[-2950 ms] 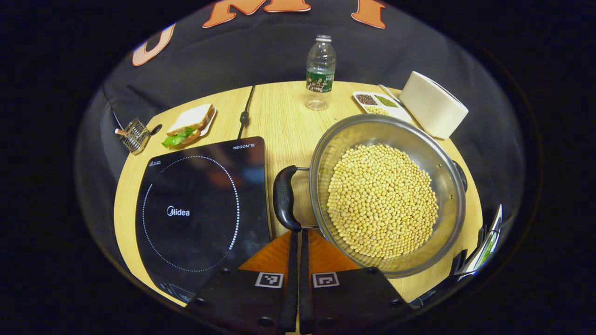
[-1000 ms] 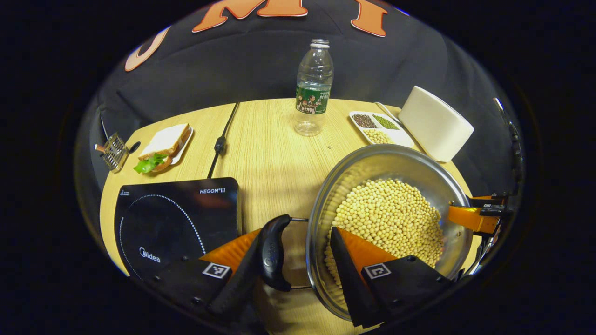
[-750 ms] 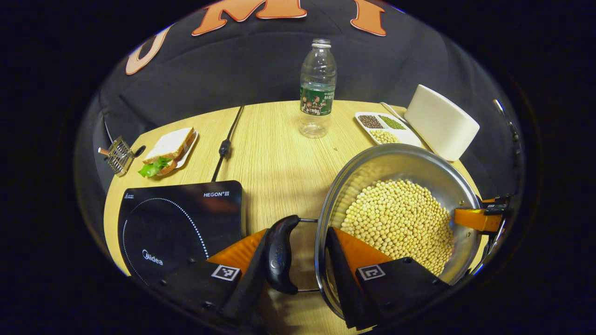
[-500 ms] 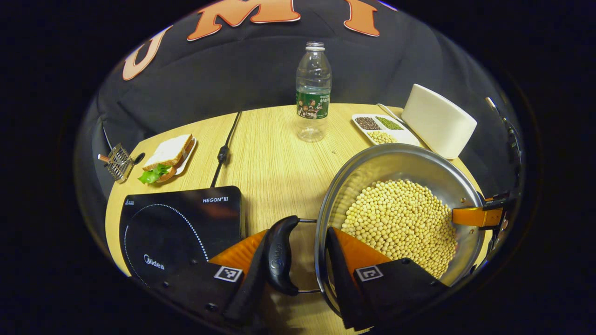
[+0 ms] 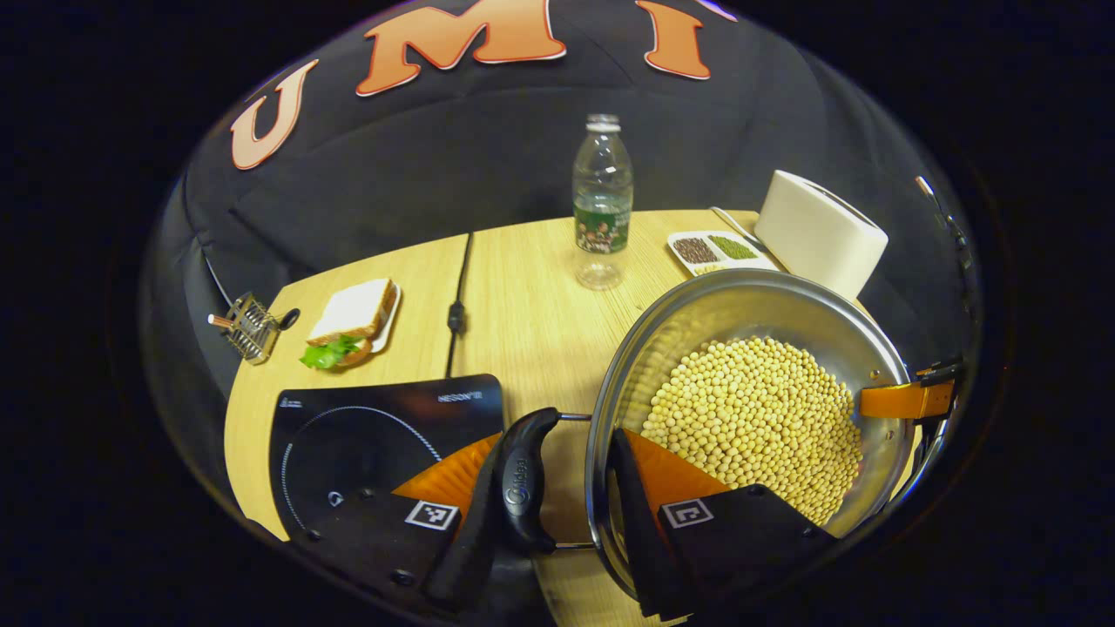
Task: First push the handle of the pot to place it horizontally, then grasp the pot with both hands and set it on the induction cooktop.
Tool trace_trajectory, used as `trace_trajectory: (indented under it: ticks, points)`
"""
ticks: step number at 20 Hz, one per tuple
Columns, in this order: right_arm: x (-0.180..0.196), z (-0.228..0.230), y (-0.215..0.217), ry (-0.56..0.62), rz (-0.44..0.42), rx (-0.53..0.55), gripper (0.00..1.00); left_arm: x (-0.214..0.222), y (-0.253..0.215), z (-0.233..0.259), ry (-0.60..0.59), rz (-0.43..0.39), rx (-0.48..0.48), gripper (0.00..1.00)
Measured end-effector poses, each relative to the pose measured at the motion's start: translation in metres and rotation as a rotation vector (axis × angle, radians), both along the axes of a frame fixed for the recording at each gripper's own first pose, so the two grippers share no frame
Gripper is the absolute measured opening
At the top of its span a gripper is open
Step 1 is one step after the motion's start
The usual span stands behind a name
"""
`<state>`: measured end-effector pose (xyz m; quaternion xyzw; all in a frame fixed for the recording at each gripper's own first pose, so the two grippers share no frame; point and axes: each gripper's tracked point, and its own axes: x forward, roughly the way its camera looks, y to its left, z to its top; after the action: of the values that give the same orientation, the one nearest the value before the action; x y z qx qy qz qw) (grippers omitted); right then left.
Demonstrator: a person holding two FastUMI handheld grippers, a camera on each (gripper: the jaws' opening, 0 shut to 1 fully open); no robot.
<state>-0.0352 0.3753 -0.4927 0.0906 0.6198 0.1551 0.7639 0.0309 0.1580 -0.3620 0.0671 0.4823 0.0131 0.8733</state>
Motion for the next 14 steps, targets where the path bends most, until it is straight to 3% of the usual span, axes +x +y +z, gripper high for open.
trace_trajectory:
  ticks: [1, 3, 14]
  points:
    - [0.004, 0.003, 0.003, -0.02, 0.009, 0.011, 0.63, 0.002, 0.007, 0.012, -0.011, 0.01, 0.004, 0.7]
    - [0.009, 0.01, 0.011, -0.049, 0.03, 0.036, 0.58, 0.005, 0.026, 0.036, -0.035, 0.031, 0.015, 0.69]
    - [0.019, 0.039, 0.06, -0.136, 0.179, 0.137, 0.58, -0.024, 0.143, 0.131, -0.091, 0.179, 0.099, 0.7]
